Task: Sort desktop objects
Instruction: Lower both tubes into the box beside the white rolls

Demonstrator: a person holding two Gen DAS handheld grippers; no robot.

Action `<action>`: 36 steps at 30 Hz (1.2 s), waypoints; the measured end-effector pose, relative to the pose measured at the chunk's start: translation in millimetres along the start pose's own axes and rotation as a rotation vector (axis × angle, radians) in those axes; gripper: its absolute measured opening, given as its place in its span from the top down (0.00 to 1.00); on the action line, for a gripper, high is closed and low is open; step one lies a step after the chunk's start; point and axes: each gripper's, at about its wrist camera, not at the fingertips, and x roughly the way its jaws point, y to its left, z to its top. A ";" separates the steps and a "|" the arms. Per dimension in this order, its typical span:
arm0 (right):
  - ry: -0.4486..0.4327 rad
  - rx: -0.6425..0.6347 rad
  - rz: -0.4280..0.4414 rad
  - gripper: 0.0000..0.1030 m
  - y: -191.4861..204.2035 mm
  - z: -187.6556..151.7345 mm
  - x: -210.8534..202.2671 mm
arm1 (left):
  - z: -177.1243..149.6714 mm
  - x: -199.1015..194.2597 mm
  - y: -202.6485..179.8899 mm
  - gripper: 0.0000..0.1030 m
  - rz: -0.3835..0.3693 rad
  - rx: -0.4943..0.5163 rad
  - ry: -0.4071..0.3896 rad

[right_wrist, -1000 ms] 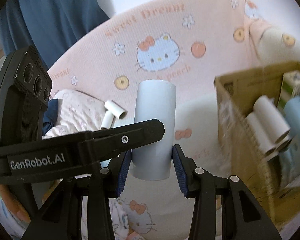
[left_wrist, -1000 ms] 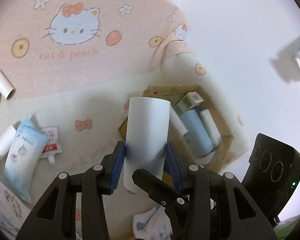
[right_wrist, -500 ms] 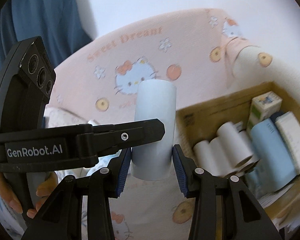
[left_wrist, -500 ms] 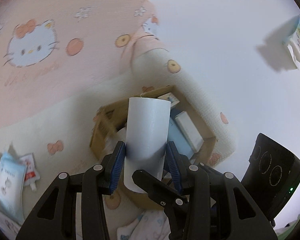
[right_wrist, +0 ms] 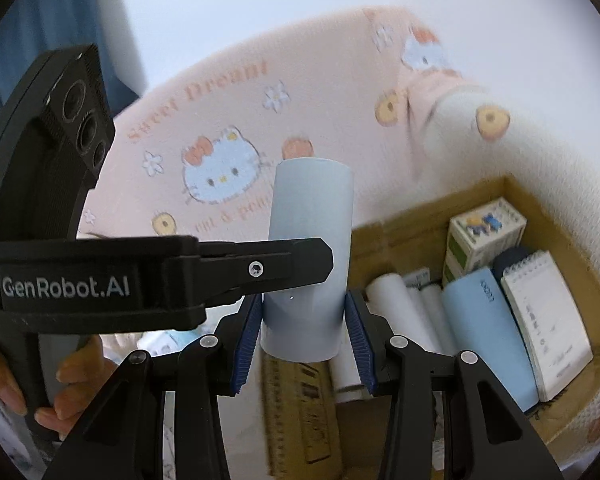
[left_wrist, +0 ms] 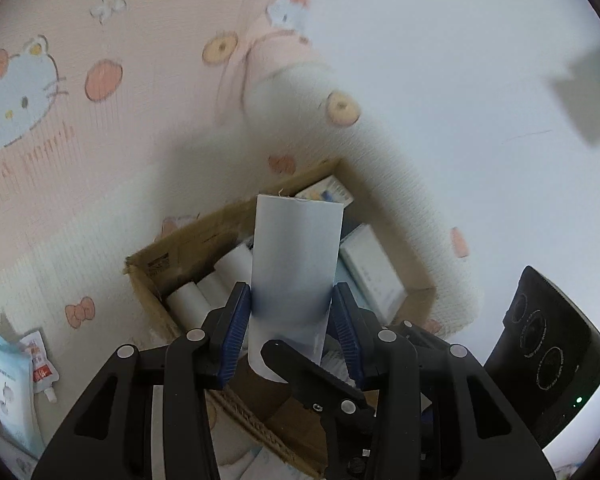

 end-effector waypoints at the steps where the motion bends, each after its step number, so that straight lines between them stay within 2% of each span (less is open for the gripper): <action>1: 0.019 0.011 0.003 0.61 -6.6 1.1 5.6 | 2.5 7.5 -0.5 0.55 0.014 -0.002 0.022; 8: 0.133 0.042 0.046 0.61 -33.0 1.0 37.9 | 11.5 44.4 8.3 0.55 0.109 -0.111 0.167; 20: 0.325 0.044 0.061 0.61 -50.3 -5.4 84.2 | 12.9 88.1 37.2 0.56 0.167 -0.284 0.304; 30: 0.385 0.043 0.075 0.61 -47.5 -11.8 99.3 | 14.8 96.4 46.2 0.57 0.206 -0.331 0.374; 36: 0.407 0.042 0.062 0.61 -45.8 -11.9 100.6 | 19.0 102.4 50.3 0.58 0.189 -0.377 0.406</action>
